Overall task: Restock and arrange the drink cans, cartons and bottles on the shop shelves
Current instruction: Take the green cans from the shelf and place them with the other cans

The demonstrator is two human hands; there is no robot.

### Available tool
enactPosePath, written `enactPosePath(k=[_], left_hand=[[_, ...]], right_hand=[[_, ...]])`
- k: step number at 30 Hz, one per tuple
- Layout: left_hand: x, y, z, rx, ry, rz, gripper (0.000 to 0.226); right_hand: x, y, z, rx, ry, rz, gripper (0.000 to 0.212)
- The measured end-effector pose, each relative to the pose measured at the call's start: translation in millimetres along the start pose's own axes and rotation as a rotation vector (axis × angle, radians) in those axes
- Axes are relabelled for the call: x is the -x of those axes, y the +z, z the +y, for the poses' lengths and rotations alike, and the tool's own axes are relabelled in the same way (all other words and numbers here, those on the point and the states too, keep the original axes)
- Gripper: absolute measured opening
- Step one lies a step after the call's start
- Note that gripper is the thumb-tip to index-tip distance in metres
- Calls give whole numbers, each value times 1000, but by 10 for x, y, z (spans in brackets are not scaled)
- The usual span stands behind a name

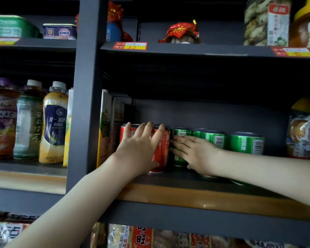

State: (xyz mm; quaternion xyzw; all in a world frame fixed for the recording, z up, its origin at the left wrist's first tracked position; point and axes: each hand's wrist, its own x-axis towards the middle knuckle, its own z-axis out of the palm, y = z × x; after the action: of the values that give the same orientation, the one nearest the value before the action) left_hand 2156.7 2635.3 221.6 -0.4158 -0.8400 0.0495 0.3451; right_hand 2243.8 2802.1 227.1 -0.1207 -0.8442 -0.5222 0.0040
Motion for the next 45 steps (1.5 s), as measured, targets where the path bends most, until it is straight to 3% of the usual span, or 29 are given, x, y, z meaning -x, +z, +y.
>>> enactPosePath(k=[3, 6, 8, 12, 15, 21, 26, 30, 36, 45], left_hand=[[1, -9, 9, 1, 2, -5, 101], [-12, -9, 18, -2, -6, -9, 101], [-14, -11, 19, 3, -7, -21, 101], [-13, -17, 10, -14, -5, -29, 103], [-14, -26, 13, -38, 3, -18, 104], [12, -59, -75, 0, 37, 22, 95], [25, -108, -79, 39, 63, 63, 84], [49, -114, -89, 66, 61, 66, 86], [114, -129, -155, 115, 62, 65, 84], [149, -99, -161, 186, 67, 12, 88]], right_hand=[[87, -52, 91, -123, -40, 106, 63], [314, -139, 298, -277, -84, 401, 53], [541, -128, 465, -395, 37, 497, 55], [937, 128, 743, -725, 460, 249, 73], [1068, 287, 800, -965, 590, 62, 80], [1250, 187, 690, -1293, 548, 346, 39], [1171, -147, 504, -1421, 375, 434, 35], [845, -350, 373, -1314, 267, 447, 48], [654, -394, 243, -884, 122, 287, 110], [377, -356, 229, -629, 167, 244, 112]])
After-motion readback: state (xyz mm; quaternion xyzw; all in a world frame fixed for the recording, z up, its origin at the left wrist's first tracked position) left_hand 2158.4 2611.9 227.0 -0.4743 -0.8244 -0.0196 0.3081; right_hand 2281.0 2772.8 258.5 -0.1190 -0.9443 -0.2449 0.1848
